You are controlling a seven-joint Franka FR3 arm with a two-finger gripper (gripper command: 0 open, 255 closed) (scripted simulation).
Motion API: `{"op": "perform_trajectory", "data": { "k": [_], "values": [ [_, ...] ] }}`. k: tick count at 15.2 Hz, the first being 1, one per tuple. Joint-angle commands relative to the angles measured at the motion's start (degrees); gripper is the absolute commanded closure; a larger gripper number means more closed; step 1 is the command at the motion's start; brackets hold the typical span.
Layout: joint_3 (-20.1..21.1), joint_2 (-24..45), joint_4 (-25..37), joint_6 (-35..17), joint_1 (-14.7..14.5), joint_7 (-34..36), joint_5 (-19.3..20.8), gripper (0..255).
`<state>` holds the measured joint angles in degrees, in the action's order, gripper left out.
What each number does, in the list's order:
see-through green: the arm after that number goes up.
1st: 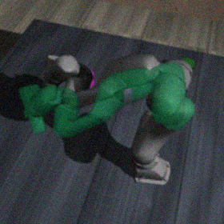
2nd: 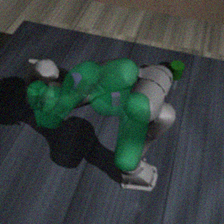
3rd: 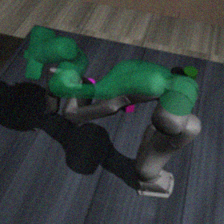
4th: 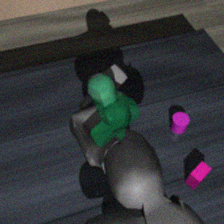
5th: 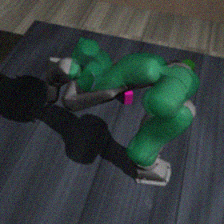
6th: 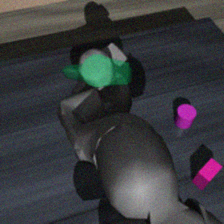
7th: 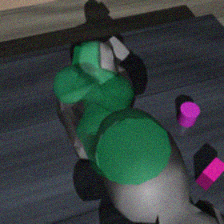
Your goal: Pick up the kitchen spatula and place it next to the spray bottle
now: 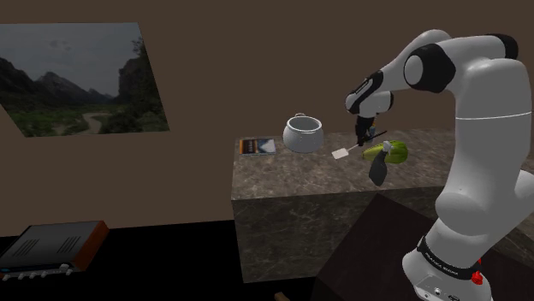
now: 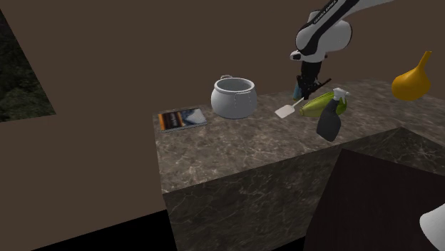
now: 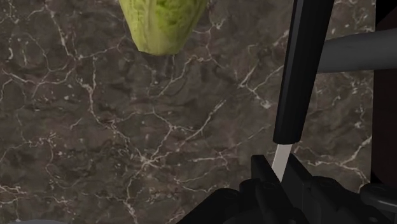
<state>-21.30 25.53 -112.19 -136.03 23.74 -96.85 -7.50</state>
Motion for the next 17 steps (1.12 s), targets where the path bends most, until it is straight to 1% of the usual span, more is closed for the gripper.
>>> {"op": "perform_trajectory", "data": {
  "k": [1, 17],
  "values": [
    [0.33, 1.17, -0.07, -1.22, 0.33, -0.35, -0.55, 255],
    [3.47, 10.70, 0.73, -9.74, 2.73, -2.32, -4.34, 255]
  ]
}}
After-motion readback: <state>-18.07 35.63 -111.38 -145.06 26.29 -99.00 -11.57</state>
